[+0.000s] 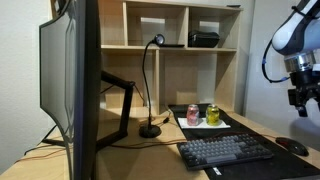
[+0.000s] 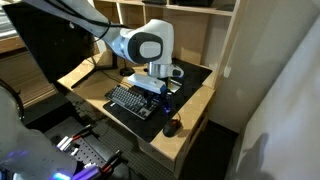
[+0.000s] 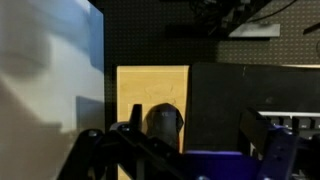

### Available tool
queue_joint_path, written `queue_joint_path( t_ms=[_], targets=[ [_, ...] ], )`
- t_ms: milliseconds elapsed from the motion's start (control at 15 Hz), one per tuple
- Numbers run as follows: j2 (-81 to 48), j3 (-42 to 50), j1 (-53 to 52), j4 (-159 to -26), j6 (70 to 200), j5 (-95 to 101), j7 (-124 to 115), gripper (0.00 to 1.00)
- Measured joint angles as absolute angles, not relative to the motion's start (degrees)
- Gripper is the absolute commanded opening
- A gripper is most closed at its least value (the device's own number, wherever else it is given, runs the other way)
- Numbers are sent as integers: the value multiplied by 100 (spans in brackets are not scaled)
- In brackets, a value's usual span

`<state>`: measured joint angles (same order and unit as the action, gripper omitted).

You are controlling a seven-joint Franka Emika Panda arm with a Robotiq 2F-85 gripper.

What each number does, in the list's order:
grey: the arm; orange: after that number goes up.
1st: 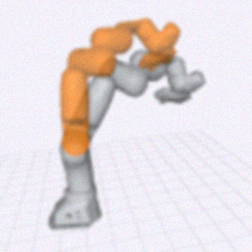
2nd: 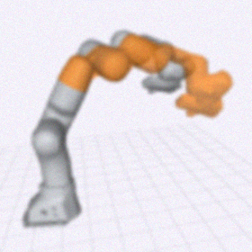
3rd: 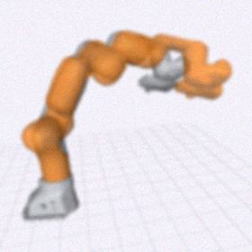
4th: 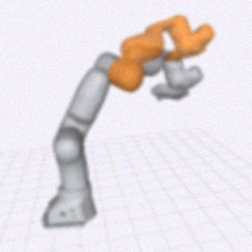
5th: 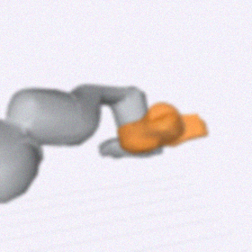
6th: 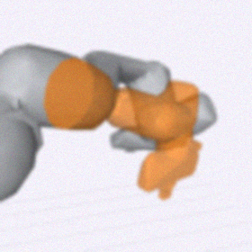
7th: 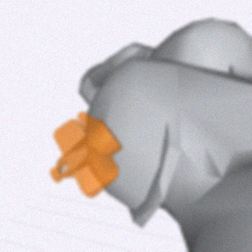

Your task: Move the mouse to next to the cans

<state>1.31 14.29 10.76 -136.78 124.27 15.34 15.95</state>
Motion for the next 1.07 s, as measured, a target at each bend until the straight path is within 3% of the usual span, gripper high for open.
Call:
queue_joint_path(
  t_ms=[400, 1067],
  targets=[
    [-287, 1604, 1266, -14474, 14888, 1323, 969, 100],
    [-997, 1531, 1367, -14176, 14977, 635, 854, 100]
  ],
)
